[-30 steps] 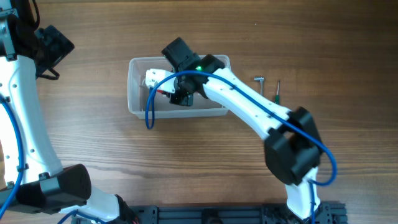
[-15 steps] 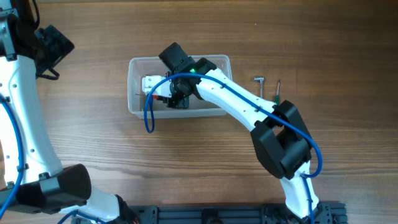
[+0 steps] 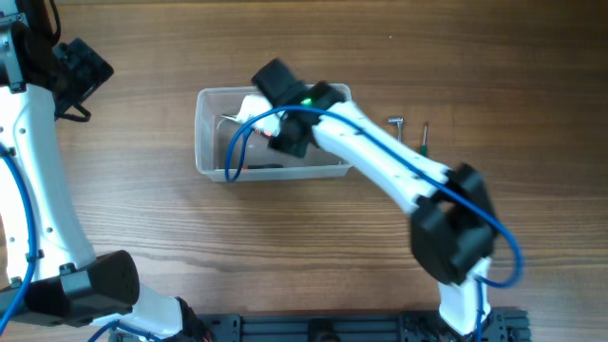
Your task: Pack container
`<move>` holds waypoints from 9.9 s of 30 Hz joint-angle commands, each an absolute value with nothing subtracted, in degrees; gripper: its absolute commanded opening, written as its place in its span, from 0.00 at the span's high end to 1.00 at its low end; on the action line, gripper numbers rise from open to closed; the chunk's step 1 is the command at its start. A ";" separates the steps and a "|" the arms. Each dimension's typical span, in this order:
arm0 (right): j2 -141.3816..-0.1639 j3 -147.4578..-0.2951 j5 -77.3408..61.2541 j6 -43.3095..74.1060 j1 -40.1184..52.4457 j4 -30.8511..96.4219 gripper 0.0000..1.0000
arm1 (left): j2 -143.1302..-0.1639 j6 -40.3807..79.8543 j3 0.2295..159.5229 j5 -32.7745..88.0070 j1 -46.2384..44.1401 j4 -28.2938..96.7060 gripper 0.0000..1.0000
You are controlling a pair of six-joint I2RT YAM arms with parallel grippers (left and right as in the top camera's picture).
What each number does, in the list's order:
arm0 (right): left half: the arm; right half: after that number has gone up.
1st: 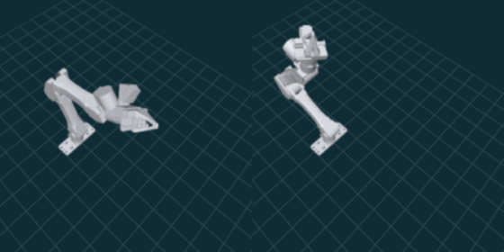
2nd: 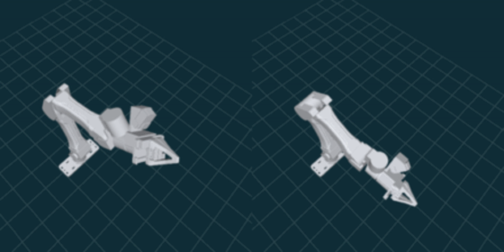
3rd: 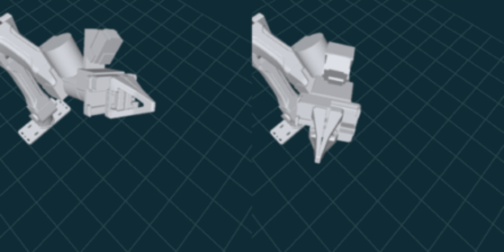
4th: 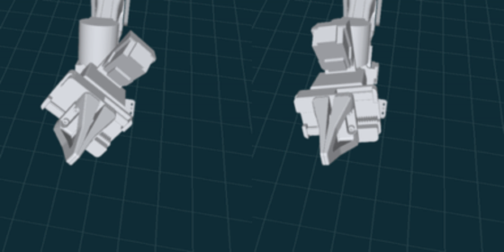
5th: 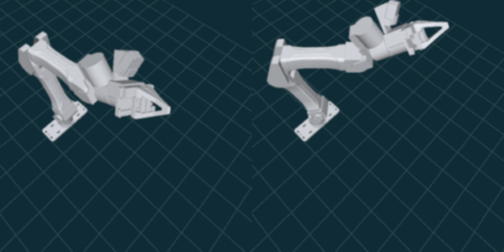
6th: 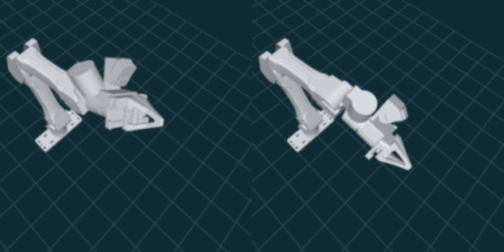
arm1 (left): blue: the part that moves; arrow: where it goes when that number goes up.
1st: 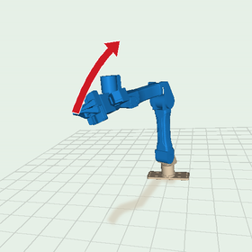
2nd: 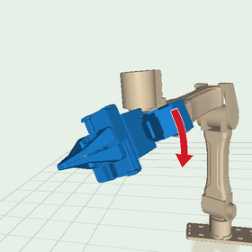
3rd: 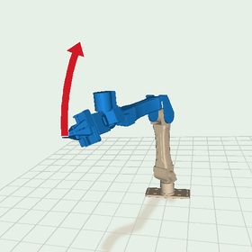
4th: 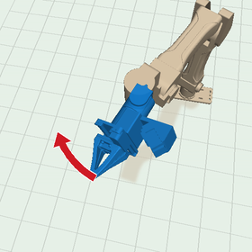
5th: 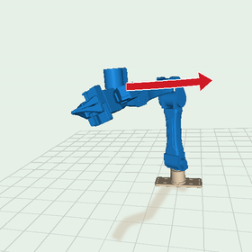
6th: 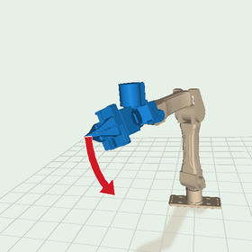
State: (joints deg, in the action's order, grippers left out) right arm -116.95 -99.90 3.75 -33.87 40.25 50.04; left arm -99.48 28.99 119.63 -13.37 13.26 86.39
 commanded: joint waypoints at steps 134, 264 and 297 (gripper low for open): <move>-118.65 -93.25 9.69 -39.55 36.23 49.84 0.60 | -99.66 28.71 119.57 -12.86 13.52 86.43 0.00; -127.35 -100.73 -14.72 -44.99 41.87 44.47 0.96 | -99.66 28.71 119.57 -12.86 13.52 86.43 0.00; -91.33 -115.20 12.23 -22.52 37.63 50.98 0.00 | -99.66 28.71 119.57 -12.86 13.52 86.43 0.00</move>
State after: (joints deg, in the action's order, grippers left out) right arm -96.73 -114.54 9.28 -22.37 37.17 51.57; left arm -99.48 28.99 119.63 -13.37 13.26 86.41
